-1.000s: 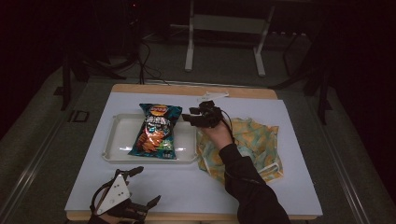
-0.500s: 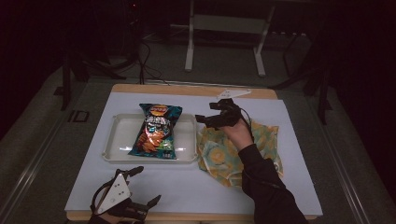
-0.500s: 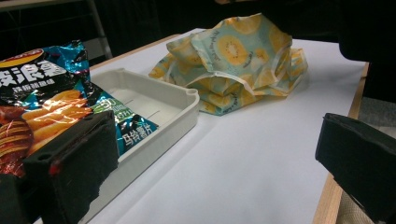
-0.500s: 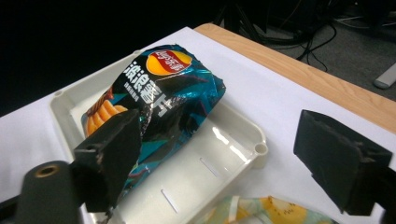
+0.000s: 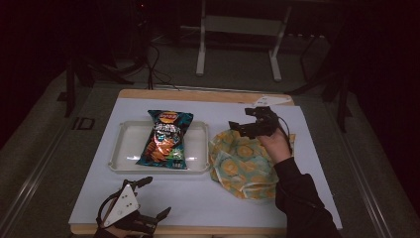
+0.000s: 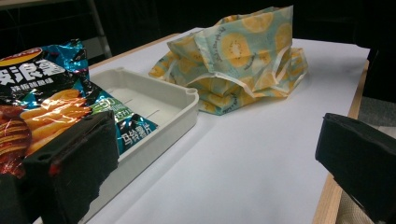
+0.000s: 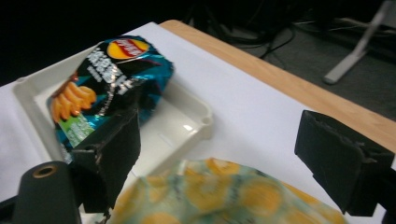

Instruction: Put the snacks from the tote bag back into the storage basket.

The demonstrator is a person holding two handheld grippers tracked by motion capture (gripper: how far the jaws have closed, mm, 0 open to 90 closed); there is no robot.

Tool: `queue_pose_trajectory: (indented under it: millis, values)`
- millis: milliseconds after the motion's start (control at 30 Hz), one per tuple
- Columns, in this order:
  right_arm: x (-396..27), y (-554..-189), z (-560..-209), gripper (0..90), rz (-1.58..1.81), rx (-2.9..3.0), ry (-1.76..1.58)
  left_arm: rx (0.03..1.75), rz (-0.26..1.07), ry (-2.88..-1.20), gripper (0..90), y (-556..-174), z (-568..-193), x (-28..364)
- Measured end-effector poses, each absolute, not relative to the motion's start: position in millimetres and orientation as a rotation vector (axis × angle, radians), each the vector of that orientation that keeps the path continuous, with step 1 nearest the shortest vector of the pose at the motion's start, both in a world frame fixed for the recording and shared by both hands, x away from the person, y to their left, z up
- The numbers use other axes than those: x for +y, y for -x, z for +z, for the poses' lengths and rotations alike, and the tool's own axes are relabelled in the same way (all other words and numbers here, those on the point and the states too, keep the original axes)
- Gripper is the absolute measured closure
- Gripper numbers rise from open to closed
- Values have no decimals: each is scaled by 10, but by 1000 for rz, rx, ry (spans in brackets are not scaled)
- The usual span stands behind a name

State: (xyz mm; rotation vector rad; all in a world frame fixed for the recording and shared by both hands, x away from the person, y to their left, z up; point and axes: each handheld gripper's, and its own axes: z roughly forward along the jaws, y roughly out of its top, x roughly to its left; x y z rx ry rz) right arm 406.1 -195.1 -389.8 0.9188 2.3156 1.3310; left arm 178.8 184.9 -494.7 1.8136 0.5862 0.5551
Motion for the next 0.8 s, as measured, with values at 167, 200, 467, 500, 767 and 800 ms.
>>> queue_pose_trajectory:
  millis: [167,200,467,500,767,800]
  values:
    - [-2218,-4009,-3864,144,1336,2258,-966,587,553,-1812,1,-1789,-4948,1845]
    - [-2273,-3995,-3857,144,1328,2248,-971,588,553,-1811,1,-1789,-4948,1845]
    - [-2702,-3892,-3869,145,1313,2163,-1033,588,554,-1817,1,-1792,-4949,1837]
    - [-2744,-3877,-3885,145,1305,2159,-1041,588,554,-1815,1,-1792,-4948,1837]
    - [-3051,-3740,-4073,145,1294,2086,-1089,593,550,-1814,1,-1796,-4952,1833]
    - [-3076,-3719,-4095,145,1284,2076,-1091,593,550,-1814,1,-1796,-4952,1833]
